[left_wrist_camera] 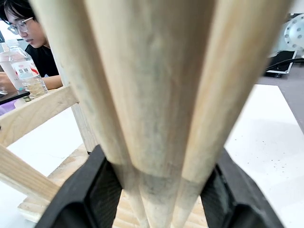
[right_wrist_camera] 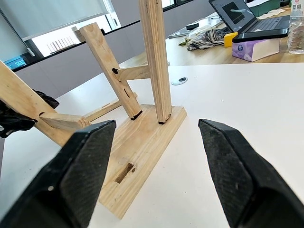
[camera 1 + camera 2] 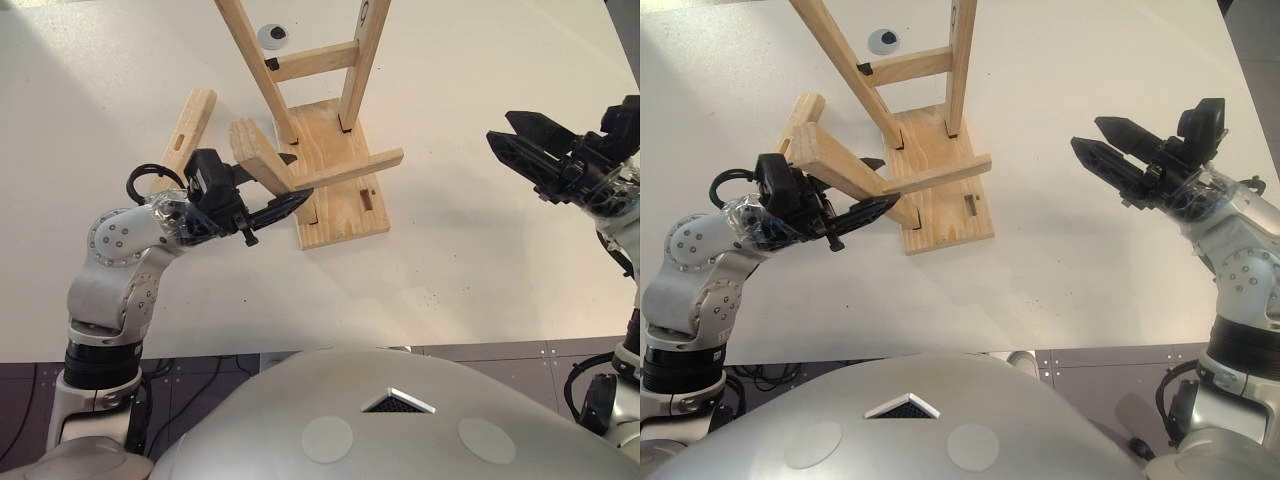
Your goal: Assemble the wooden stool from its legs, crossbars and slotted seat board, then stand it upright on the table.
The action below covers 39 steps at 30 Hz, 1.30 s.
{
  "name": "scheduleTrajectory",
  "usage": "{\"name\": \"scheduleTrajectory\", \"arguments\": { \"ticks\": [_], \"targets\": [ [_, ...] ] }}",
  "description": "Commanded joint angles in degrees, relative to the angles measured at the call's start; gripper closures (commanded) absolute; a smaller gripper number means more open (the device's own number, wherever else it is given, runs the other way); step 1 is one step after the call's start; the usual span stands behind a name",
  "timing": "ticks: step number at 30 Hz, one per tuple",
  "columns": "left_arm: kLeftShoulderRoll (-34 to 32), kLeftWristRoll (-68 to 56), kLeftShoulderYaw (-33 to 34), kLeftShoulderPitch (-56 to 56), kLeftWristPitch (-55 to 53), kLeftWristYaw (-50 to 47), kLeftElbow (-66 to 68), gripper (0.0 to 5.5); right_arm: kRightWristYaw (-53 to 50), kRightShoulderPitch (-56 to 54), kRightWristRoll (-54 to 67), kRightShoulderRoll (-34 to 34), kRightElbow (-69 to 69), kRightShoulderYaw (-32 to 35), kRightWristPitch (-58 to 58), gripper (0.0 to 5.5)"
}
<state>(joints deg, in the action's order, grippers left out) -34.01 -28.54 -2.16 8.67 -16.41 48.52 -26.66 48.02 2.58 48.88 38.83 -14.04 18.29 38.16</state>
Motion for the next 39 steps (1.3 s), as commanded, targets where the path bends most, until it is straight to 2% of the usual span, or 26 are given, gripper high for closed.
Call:
{"name": "scheduleTrajectory", "arguments": {
  "ticks": [1, 8, 13, 15, 21, 24, 28, 39],
  "targets": [
    [-2.65, 5.76, -4.24, 3.43, -3.97, -1.28, 3.85, 3.40, -0.14, 0.33, -1.02, -0.24, -0.80, -0.07, -0.54, 2.29],
    [-3.97, 10.09, -8.62, 5.94, 1.32, -1.24, 9.83, 3.40, 0.03, 0.60, -1.89, -0.55, -0.72, -0.76, -1.11, 2.29],
    [-5.07, 8.83, -8.07, 4.63, 1.43, -2.74, 10.04, 3.40, -0.19, 0.82, -2.09, -0.68, -0.89, -0.57, -1.25, 2.29],
    [-6.62, 7.12, -6.57, 3.81, 0.49, -1.68, 8.83, 2.84, -0.17, 0.85, -2.28, -0.75, -0.82, -0.63, -1.40, 2.29],
    [-12.44, 4.61, -1.07, 0.14, -3.90, 4.15, 6.97, 1.84, -0.37, 1.51, -2.63, -1.05, -0.84, -0.74, -2.05, 2.29],
    [-14.62, 6.64, 2.10, -1.17, -4.29, 3.53, 10.82, 1.37, -0.39, 1.45, -2.75, -0.99, -0.70, -0.77, -2.21, 2.29],
    [-13.43, 10.39, 6.86, -6.06, -1.97, -1.79, 22.77, 1.32, -0.21, 1.94, -3.42, -0.80, -0.66, -0.97, -2.71, 2.29],
    [-8.29, 13.39, 11.50, -7.80, 0.22, -9.07, 39.20, 1.32, 0.70, 2.25, -4.76, -0.46, -0.12, -1.38, -3.19, 2.29]
  ]
}}
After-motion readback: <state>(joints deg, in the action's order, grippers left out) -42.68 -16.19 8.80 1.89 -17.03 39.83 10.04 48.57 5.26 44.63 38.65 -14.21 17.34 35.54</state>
